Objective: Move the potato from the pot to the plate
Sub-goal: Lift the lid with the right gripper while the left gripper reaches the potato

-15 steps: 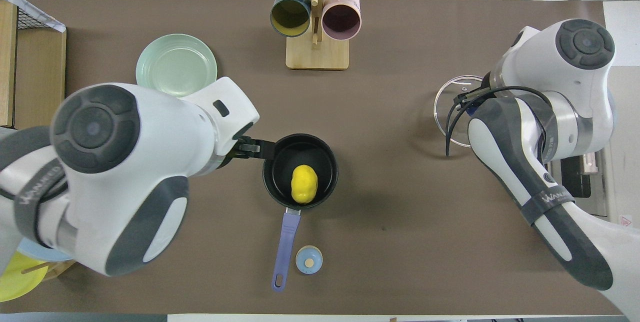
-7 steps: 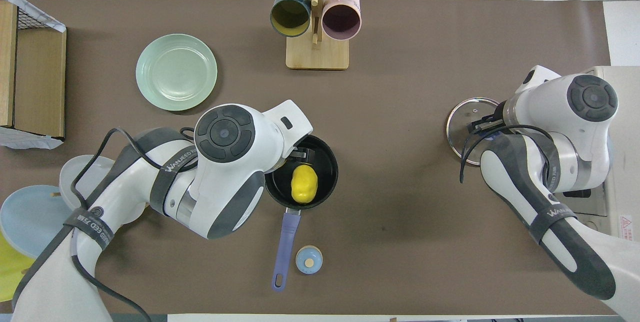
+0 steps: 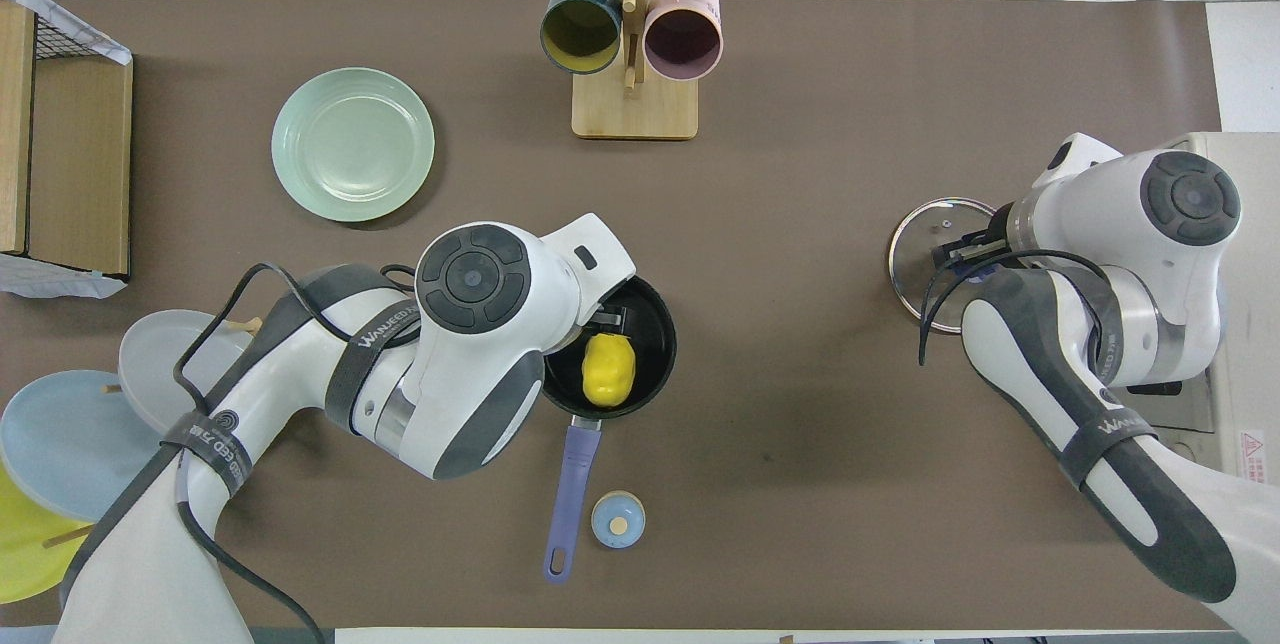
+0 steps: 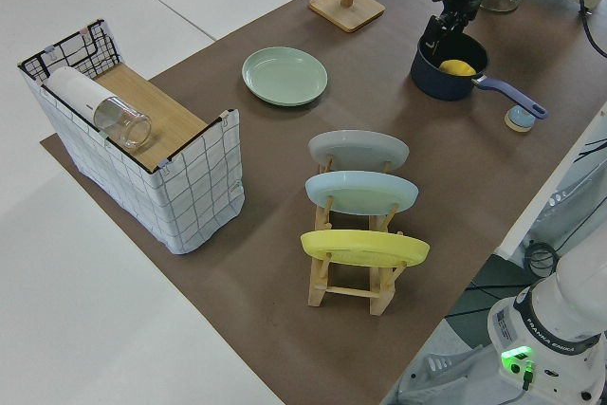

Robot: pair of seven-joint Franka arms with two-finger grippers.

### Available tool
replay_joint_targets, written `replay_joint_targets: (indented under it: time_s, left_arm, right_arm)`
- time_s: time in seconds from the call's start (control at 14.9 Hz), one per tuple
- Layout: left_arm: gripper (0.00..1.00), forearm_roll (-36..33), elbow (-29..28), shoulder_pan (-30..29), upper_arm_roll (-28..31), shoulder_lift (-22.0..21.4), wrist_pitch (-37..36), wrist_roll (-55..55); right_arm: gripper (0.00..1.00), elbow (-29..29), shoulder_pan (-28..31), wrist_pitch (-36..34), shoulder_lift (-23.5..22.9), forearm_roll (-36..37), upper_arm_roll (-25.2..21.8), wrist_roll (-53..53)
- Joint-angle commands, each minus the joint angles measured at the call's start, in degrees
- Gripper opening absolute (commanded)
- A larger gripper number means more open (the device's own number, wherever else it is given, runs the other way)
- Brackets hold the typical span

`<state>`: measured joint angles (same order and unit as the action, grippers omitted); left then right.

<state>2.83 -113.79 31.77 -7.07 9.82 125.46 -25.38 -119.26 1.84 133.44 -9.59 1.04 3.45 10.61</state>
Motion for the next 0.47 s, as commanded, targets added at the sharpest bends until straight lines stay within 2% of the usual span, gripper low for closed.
replay_joint_targets:
  time_s: [0.0, 0.27, 0.4]
  left_arm:
    - [1.00, 0.9, -2.2, 1.6, 0.9, -0.5, 1.8, -2.2]
    - [1.00, 1.0, -2.4, 2.9, 0.8, -0.3, 2.0, -4.2]
    - [1.00, 1.0, -2.7, 3.6, 0.9, -0.2, 2.1, -4.4]
  right_arm:
    - [1.00, 7.3, 0.4, -8.8, 0.4, -1.1, 0.6, 0.4]
    - [1.00, 22.8, -0.8, -28.7, 0.4, -1.1, 0.9, -6.3]
    - [1.00, 26.4, -0.8, -35.5, 1.5, -1.1, 0.9, -9.4]
